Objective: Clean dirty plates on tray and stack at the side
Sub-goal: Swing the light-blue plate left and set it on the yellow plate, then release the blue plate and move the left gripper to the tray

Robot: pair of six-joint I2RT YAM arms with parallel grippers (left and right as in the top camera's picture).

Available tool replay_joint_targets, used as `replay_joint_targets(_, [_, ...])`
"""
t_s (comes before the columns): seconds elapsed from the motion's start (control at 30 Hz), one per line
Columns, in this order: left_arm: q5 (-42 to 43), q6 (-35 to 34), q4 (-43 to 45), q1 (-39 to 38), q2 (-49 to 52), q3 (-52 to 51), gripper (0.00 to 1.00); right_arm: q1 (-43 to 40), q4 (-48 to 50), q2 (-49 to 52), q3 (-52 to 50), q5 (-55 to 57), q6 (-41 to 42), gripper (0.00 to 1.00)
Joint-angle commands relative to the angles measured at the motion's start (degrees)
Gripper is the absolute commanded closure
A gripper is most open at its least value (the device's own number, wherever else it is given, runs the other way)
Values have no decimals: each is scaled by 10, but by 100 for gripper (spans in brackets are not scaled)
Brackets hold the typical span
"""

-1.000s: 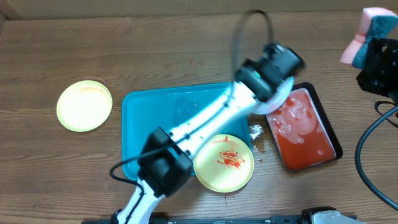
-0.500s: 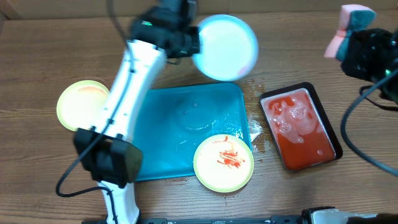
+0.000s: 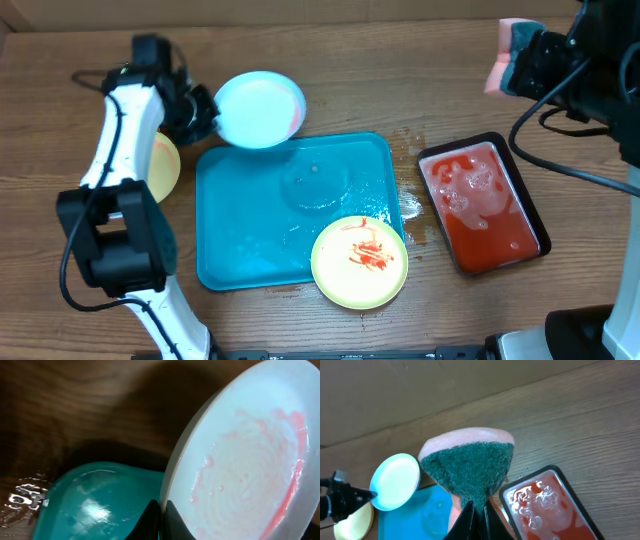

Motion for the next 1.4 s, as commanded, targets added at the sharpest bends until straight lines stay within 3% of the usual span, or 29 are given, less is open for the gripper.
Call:
replay_joint_targets(0.0, [49, -21, 40, 35, -5, -60, 95, -2, 3, 2, 8, -10, 2, 96])
replay_joint_targets(0.37, [31, -76, 61, 161, -9, -107, 95, -2, 1, 3, 8, -10, 2, 96])
replay_joint_targets(0.67, [-60, -40, 38, 220, -97, -132, 95, -2, -4, 3, 8, -10, 2, 96])
replay_joint_targets(1.0, [-63, -40, 70, 307, -127, -197, 95, -2, -4, 3, 8, -20, -1, 96])
replay_joint_targets(1.37, [-70, -40, 97, 333, -127, -241, 95, -2, -4, 3, 8, -20, 0, 96])
